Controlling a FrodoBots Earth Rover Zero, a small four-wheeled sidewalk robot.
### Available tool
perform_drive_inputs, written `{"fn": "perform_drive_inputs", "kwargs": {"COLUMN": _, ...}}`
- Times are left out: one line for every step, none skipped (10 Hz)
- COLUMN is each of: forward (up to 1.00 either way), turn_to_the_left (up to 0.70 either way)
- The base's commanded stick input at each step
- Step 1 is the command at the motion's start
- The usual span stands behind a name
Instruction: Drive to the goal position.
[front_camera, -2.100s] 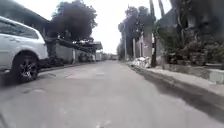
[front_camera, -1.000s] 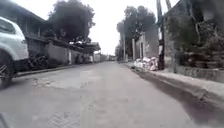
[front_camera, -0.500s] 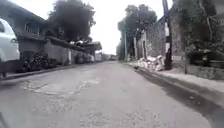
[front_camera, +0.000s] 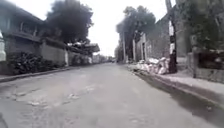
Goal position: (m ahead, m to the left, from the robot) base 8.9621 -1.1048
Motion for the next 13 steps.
{"fn": "perform_drive_inputs", "kwargs": {"forward": 0.85, "turn_to_the_left": 0.00}}
{"fn": "perform_drive_inputs", "kwargs": {"forward": 0.85, "turn_to_the_left": 0.00}}
{"fn": "perform_drive_inputs", "kwargs": {"forward": 0.85, "turn_to_the_left": -0.02}}
{"fn": "perform_drive_inputs", "kwargs": {"forward": 0.85, "turn_to_the_left": -0.05}}
{"fn": "perform_drive_inputs", "kwargs": {"forward": 0.85, "turn_to_the_left": -0.08}}
{"fn": "perform_drive_inputs", "kwargs": {"forward": 0.85, "turn_to_the_left": -0.11}}
{"fn": "perform_drive_inputs", "kwargs": {"forward": 0.85, "turn_to_the_left": -0.15}}
{"fn": "perform_drive_inputs", "kwargs": {"forward": 0.85, "turn_to_the_left": -0.18}}
{"fn": "perform_drive_inputs", "kwargs": {"forward": 0.85, "turn_to_the_left": -0.21}}
{"fn": "perform_drive_inputs", "kwargs": {"forward": 0.85, "turn_to_the_left": -0.24}}
{"fn": "perform_drive_inputs", "kwargs": {"forward": 0.85, "turn_to_the_left": -0.28}}
{"fn": "perform_drive_inputs", "kwargs": {"forward": 0.85, "turn_to_the_left": -0.31}}
{"fn": "perform_drive_inputs", "kwargs": {"forward": 0.85, "turn_to_the_left": -0.34}}
